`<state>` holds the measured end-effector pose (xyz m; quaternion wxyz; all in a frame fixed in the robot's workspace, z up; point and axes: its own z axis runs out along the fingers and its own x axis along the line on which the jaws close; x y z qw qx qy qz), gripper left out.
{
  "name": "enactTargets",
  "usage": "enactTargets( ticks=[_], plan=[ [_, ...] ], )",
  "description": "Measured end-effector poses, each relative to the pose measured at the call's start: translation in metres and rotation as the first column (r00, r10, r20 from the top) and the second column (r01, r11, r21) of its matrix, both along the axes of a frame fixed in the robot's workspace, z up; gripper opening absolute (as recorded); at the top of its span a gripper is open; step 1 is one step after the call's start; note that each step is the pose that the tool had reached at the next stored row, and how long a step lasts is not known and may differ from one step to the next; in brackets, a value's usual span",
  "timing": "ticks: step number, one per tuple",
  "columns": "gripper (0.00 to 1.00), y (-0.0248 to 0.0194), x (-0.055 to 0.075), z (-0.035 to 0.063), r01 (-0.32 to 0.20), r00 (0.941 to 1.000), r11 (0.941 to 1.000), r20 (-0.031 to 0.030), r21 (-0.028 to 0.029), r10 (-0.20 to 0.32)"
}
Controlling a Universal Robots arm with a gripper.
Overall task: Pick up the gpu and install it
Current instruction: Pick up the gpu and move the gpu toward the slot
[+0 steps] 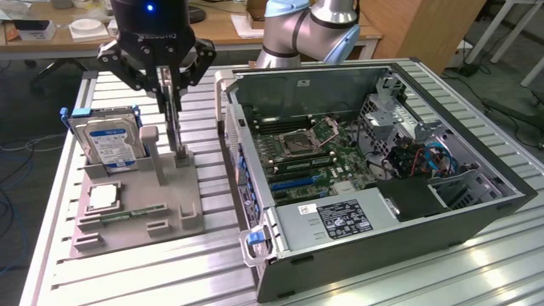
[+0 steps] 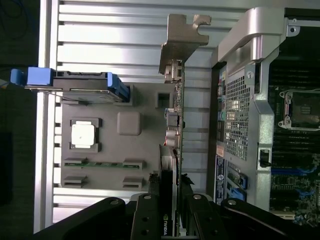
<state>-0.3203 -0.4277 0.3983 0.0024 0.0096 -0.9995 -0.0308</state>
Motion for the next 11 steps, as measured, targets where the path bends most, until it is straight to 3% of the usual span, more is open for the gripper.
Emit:
enactTargets(
  ticks=[11],
  plan=[
    [0.26,0.0000,0.0000,0.0067,0.000,1.0000,1.0000,0.0001,0.0000,0.000]
  ],
)
